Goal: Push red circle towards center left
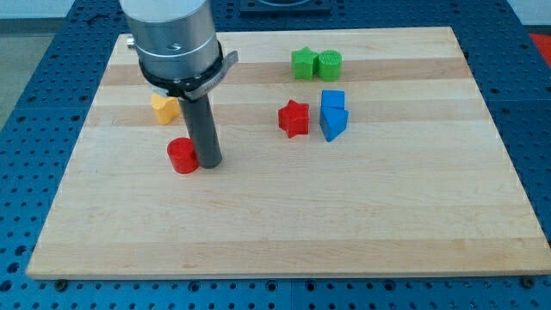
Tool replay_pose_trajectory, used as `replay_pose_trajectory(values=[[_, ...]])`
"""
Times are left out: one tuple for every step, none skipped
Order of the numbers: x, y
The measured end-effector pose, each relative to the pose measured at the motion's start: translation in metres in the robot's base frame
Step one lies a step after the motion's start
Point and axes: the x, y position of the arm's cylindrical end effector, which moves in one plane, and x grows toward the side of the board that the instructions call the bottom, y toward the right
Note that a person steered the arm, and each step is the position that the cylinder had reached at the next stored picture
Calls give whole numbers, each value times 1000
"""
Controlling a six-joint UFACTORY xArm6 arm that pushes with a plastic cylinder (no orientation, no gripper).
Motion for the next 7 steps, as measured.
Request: replay_pose_trajectory(values=[[0,-5],[0,-15],[0,-23],[0,-30],[0,-33],[0,-34],[0,-34]])
